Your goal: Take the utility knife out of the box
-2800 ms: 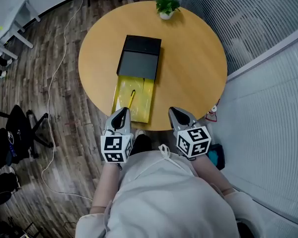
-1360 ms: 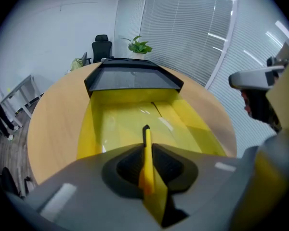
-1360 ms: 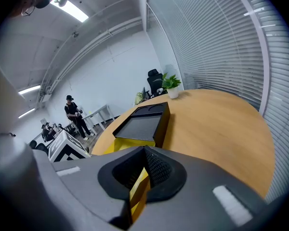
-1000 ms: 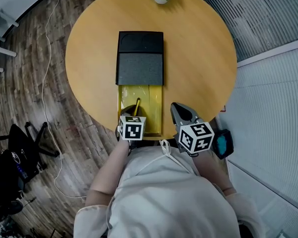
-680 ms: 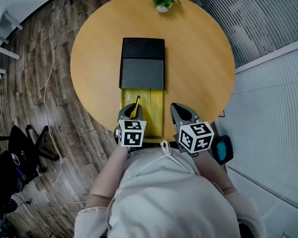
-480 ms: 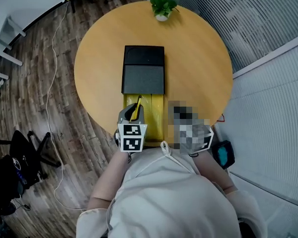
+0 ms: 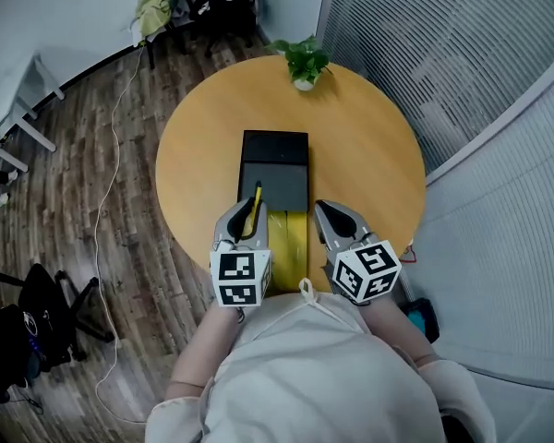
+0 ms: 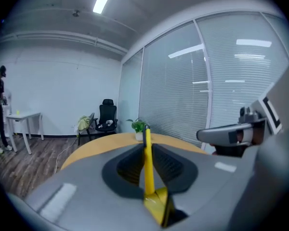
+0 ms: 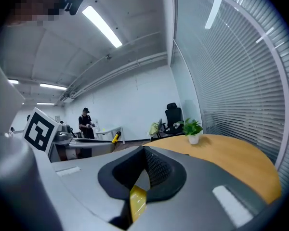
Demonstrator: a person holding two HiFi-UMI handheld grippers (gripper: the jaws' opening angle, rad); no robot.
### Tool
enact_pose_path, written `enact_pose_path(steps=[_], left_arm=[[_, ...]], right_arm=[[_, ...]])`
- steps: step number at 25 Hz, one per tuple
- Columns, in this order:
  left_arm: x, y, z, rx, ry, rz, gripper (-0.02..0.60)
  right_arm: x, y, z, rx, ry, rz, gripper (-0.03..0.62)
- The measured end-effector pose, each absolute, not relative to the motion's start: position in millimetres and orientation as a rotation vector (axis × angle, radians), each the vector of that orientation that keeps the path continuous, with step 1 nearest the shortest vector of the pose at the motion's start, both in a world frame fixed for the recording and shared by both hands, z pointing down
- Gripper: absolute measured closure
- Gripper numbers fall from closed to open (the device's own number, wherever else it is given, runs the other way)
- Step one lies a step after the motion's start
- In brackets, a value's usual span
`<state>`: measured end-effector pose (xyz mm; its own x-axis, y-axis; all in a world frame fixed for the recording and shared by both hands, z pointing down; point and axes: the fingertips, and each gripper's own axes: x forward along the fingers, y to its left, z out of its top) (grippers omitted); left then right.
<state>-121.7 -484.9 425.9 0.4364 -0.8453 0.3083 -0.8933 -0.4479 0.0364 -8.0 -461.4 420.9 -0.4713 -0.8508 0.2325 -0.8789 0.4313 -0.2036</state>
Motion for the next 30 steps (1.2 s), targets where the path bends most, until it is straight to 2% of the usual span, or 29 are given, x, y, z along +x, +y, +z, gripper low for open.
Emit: enact_pose_path(steps=[11, 30], left_arm=[[-126, -474, 403, 2.576, -1.577, 0.369, 0.526], [-121, -463, 416, 2.606, -1.508, 0.341, 0.526]], right_arm=[[-13, -453, 407, 1.596, -2.553, 0.404, 0.594], [-17, -447, 424, 1.586, -2.495, 0.402, 0.594]])
